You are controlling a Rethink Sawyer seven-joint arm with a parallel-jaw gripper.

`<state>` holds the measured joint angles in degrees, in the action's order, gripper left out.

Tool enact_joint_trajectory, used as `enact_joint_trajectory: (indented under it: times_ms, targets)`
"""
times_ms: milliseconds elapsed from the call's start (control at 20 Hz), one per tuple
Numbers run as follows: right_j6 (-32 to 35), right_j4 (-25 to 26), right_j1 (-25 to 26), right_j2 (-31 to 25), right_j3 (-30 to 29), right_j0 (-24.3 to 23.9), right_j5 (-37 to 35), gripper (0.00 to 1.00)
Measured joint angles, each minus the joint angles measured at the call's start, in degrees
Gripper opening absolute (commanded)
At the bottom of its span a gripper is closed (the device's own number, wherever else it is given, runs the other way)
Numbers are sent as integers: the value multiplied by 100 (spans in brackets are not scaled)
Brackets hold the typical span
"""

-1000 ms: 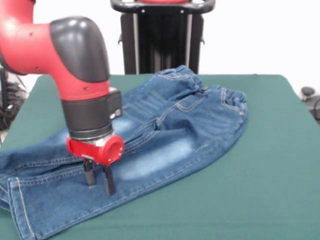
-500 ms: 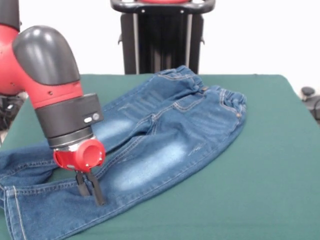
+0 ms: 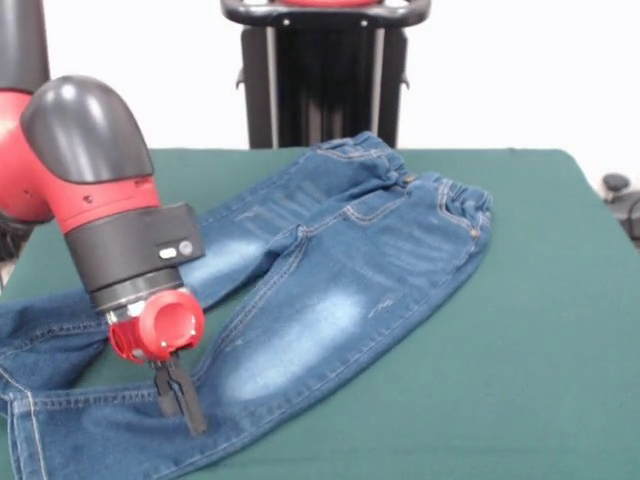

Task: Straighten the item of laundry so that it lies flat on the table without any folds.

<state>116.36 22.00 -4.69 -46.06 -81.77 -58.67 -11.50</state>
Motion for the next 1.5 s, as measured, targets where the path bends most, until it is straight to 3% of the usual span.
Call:
enact_joint_trajectory:
  times_ms: [700,950,1100,1300,1500]
  targets:
    - [0,301,499,-309,151,200,1228,100]
    - [-1,265,242,83,327,781,1500,100]
    - [-1,49,-88,614,477,1356,1498,100]
    - [0,-429,-625,1611,595,2317,1144,100]
    - [0,-692,-882,2145,588,2853,708,100]
